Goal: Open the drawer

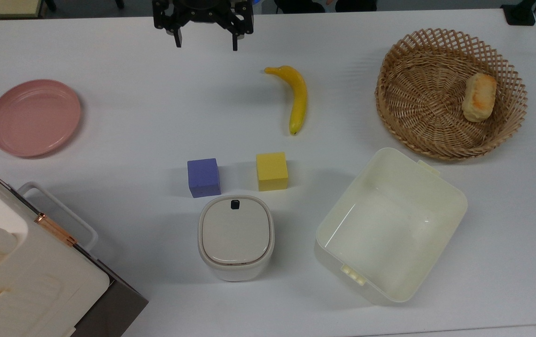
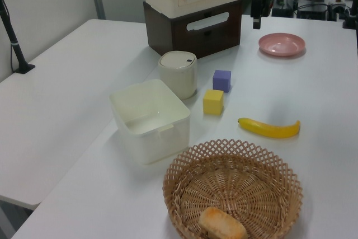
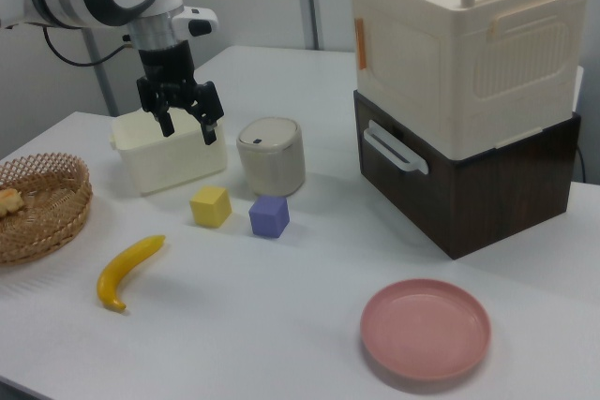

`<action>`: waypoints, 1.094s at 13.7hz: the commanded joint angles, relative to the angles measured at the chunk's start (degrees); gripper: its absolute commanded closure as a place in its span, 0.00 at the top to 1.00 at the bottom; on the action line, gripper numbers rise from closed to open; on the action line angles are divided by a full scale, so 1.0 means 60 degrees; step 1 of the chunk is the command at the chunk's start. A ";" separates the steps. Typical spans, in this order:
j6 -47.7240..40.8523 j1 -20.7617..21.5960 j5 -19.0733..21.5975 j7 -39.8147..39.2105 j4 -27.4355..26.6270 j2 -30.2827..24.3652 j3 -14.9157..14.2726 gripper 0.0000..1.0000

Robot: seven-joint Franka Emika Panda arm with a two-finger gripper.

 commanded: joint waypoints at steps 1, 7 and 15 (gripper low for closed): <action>-0.0424 0.0007 0.0006 -0.0035 -0.0097 -0.0293 -0.0026 1.00; -0.0410 0.0007 0.0006 -0.0078 -0.0096 -0.0280 -0.0026 1.00; -0.0396 0.0007 0.0006 -0.0547 -0.0096 -0.0221 -0.0026 1.00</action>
